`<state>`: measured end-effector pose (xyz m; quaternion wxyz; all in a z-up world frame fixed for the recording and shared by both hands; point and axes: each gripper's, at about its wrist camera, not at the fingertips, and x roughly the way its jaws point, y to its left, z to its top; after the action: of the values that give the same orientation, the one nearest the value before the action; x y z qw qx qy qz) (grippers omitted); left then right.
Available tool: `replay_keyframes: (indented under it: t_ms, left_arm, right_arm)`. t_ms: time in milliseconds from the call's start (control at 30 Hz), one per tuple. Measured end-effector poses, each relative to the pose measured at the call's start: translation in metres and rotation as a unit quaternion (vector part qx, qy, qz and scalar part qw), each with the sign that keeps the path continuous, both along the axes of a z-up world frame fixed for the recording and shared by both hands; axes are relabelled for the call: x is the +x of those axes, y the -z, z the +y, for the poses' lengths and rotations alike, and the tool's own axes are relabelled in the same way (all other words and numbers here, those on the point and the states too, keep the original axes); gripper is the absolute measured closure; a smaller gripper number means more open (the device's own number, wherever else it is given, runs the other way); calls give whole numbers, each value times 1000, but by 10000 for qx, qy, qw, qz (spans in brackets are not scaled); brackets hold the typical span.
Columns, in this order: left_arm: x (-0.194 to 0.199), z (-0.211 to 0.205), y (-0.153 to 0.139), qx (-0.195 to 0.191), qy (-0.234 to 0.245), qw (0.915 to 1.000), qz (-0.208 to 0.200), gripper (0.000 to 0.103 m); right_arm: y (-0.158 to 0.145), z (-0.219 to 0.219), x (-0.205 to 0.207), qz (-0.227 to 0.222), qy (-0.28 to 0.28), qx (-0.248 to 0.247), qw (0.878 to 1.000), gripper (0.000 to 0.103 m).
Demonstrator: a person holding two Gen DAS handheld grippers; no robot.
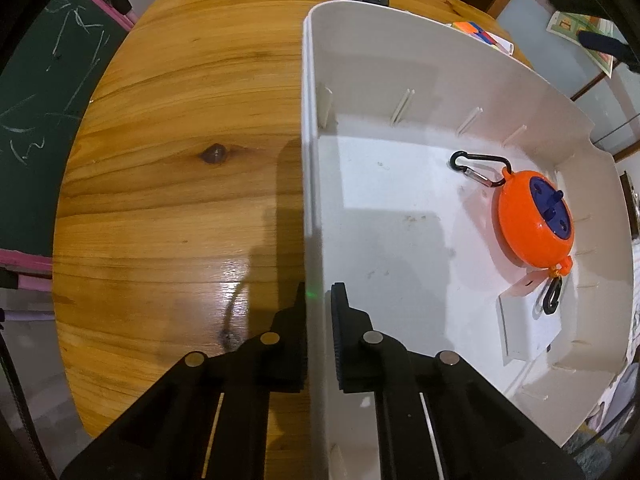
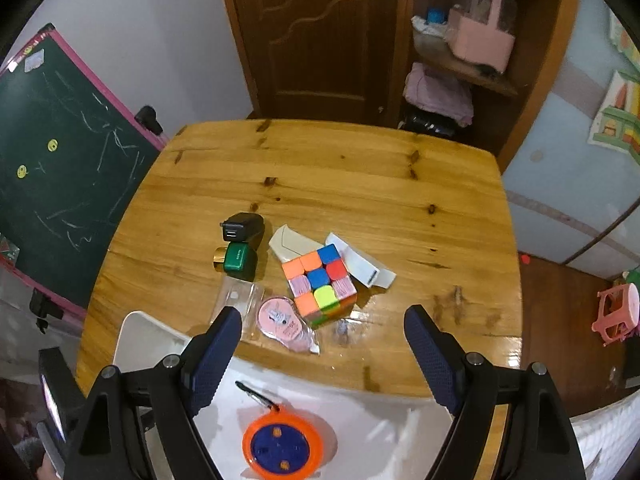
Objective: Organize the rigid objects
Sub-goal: 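Move the right gripper to the Rubik's cube and grasp it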
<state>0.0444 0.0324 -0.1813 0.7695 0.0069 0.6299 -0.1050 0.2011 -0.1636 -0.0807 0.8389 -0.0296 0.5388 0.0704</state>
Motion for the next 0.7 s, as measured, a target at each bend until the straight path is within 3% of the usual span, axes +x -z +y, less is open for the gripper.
replay_keyframes:
  t_ms: [167,333,700]
  left_arm:
    - [0,-2,4,34,38,10000,73,94]
    - [6,0,9,-72,-12,9998,184,94]
    - [11,2,12,-111,-28,9997,213,93]
  right_arm:
    - [31,-1,25,392,-3,-89,9992,19]
    - [59,-7,45,847,-33,120,9963,19]
    - [87,-8,63,1216,-76,165,9924,19]
